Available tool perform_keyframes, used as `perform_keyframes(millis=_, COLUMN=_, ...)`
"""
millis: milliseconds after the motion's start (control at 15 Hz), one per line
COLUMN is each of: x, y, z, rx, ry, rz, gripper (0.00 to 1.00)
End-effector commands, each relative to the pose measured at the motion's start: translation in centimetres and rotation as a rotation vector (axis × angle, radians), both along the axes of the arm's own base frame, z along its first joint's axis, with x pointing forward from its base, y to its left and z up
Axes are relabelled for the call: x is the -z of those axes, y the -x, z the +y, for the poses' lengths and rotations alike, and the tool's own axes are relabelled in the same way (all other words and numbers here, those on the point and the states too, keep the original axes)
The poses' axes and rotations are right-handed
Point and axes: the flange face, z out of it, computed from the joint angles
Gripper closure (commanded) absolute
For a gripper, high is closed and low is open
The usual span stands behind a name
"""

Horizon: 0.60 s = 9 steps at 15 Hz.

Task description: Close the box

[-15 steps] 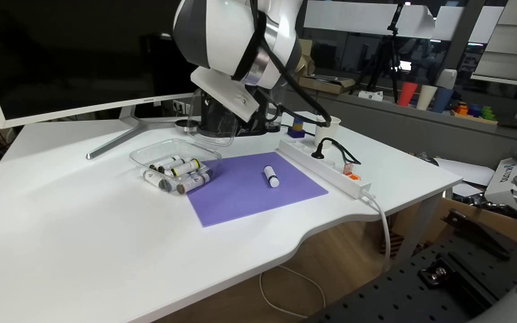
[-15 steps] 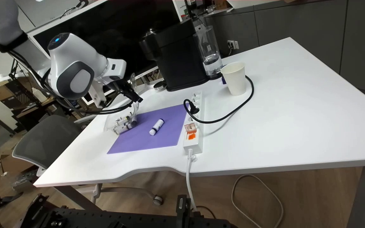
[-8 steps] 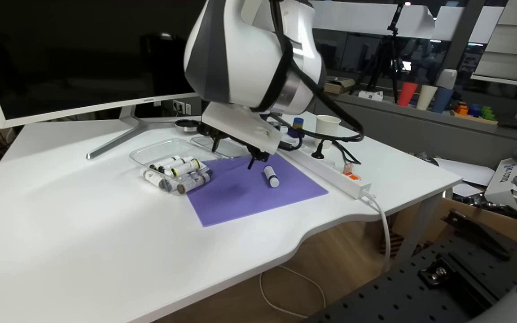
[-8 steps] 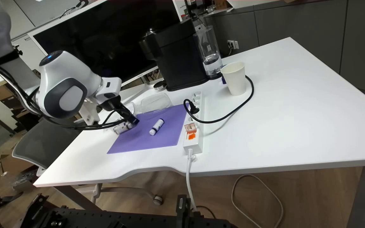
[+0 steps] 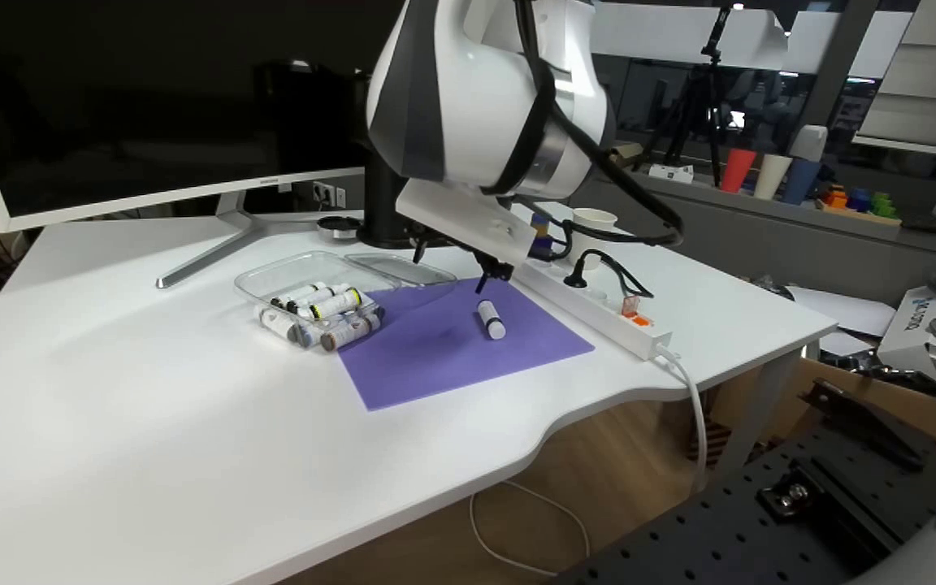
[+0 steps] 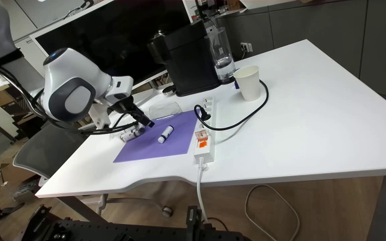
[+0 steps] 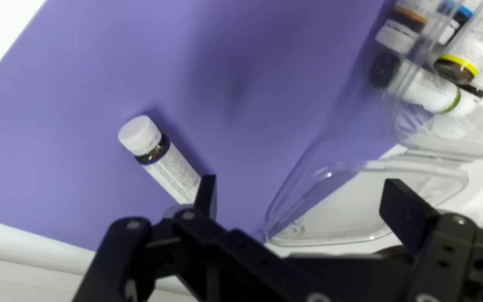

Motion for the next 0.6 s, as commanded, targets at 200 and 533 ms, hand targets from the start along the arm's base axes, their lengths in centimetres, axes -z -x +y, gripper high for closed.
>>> perform_keyframes(millis=200, x=-3.6, y=-3.7, z=-2.7, rx=0.151, ry=-0.122, rz=-0.109, gripper=0.0)
perform_keyframes(millis=533, x=-2.0, y=-5.1, z=-3.7, rx=0.187, ry=-0.247, rz=-0.1, gripper=0.0)
